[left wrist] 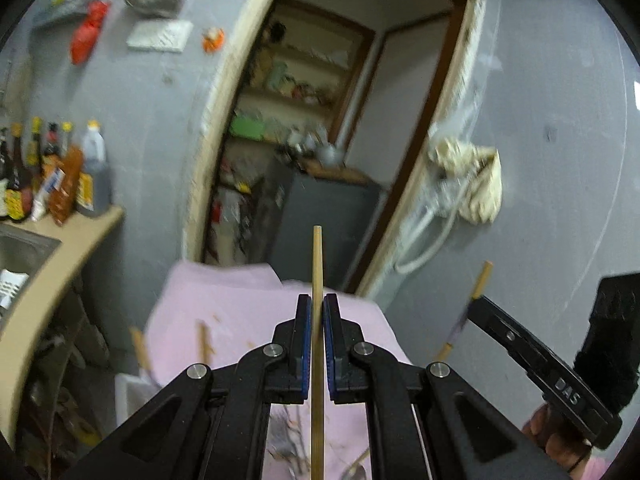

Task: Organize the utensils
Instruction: 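Lift both chopsticks upright and carry them over the white holder, then lower the chopsticks into the white holder and open both tools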

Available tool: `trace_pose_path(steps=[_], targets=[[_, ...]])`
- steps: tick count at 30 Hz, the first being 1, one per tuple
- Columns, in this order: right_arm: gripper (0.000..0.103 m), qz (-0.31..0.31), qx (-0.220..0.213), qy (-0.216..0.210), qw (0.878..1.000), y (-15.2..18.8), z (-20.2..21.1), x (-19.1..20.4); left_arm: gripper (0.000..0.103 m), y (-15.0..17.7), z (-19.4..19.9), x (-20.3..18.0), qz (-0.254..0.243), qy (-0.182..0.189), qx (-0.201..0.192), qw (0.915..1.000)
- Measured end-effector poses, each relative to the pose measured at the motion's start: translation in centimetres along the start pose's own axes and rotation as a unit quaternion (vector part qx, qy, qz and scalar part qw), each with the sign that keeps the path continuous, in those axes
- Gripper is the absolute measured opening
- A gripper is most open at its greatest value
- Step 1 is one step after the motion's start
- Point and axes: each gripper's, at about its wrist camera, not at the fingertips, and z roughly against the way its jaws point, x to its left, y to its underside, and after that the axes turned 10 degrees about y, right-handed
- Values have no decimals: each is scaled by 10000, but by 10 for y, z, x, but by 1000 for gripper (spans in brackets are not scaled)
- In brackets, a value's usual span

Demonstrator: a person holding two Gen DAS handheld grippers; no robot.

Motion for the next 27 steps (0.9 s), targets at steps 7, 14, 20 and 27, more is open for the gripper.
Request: trace_pose_path(steps=[7,14,20,27], targets=[[6,180,-478,-410,9979,-34,9,53,6,-40,36,21,-102,-332,-791,9963],[6,263,-634,-764,9947,-39,2,92,6,-46,53,46,-189,-574,-1258,9902],[6,336,-555,-1134,9914,-14,-20,111,6,-24,51,63,-318,-828,-1393,9863],[6,557,-238,-1027,9929,18,-49,121,6,4,46,73,-363,-929,-1428,9847]])
